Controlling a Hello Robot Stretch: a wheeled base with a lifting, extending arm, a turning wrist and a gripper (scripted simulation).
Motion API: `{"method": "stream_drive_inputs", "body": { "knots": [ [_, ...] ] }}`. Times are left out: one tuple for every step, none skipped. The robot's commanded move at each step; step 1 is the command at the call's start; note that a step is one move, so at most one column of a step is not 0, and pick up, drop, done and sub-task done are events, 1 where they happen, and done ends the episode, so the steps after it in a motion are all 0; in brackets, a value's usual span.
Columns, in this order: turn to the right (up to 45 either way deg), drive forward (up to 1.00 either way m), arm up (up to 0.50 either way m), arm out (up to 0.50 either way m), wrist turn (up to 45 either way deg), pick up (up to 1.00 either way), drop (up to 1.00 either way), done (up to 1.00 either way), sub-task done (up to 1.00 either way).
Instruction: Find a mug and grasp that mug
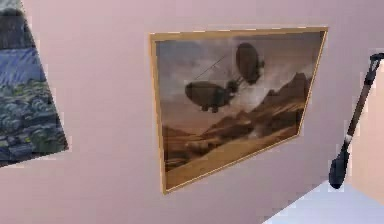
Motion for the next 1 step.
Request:
{"method": "stream_drive_inputs", "body": {
  "knots": [
    [45.0, 0.00, 0.00, 0.00, 0.0, 0.00, 0.00, 0.00, 0.00]
  ]
}}
